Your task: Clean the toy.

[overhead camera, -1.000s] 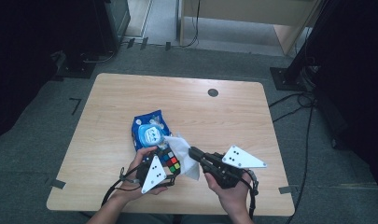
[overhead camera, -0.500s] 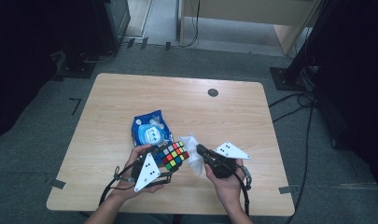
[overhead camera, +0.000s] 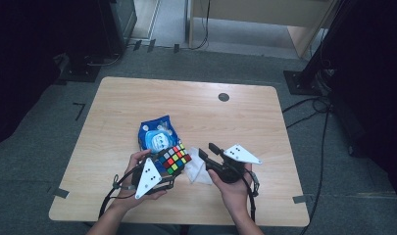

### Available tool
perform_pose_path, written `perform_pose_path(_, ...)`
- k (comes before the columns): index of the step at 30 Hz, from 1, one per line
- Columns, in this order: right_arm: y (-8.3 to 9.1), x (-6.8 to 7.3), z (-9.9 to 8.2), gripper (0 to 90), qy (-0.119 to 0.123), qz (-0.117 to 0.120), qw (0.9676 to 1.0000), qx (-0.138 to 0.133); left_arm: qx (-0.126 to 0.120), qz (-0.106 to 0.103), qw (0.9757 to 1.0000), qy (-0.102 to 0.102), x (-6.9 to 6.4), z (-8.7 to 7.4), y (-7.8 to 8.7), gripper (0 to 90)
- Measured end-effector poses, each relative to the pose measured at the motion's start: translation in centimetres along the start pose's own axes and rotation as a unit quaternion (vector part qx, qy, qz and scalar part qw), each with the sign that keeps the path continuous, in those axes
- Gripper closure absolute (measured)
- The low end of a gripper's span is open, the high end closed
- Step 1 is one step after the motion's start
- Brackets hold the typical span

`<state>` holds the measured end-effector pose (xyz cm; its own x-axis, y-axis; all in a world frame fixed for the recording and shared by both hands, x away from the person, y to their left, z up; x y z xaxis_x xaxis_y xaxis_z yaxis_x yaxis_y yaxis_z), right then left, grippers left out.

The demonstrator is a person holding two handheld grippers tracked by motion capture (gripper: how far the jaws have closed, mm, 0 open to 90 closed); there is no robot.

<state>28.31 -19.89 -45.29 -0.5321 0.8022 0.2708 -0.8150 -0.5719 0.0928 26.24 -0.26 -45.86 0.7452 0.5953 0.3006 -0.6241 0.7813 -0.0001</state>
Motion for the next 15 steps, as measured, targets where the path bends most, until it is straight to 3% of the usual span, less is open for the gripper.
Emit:
perform_pose_path(5,1.0,0.9,1.3,39.1,-0.053,0.044,0.9975,-0.015,0.004,-0.003,1.0000,-0.001,-0.3,-0.2,-0.5,33.9)
perform_pose_path(9,1.3,1.9,1.7,32.2,-0.095,0.078,0.9922,-0.015,0.004,-0.005,1.0000,-0.001,-0.6,-0.3,-0.9,33.9)
perform_pose_path(13,1.4,2.5,1.6,27.9,-0.141,0.104,0.9844,-0.009,0.003,-0.003,0.9999,-0.011,-1.1,-0.3,-1.5,33.9)
perform_pose_path(15,1.3,2.7,1.3,25.8,-0.151,0.113,0.9821,-0.003,0.000,-0.001,0.9999,-0.016,-1.5,-0.2,-1.7,33.9)
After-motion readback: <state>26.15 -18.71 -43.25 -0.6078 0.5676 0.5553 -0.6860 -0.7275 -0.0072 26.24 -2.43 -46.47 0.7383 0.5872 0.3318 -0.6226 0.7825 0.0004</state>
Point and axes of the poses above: each handheld gripper's, and its own axes: y roughly backward along the jaws, z roughly out of its top, x roughly to its left, the point moved 5 cm from there along -y, roughly forward along the jaws, and after that the axes turned 12 degrees about -x, right-handed, at the moved point
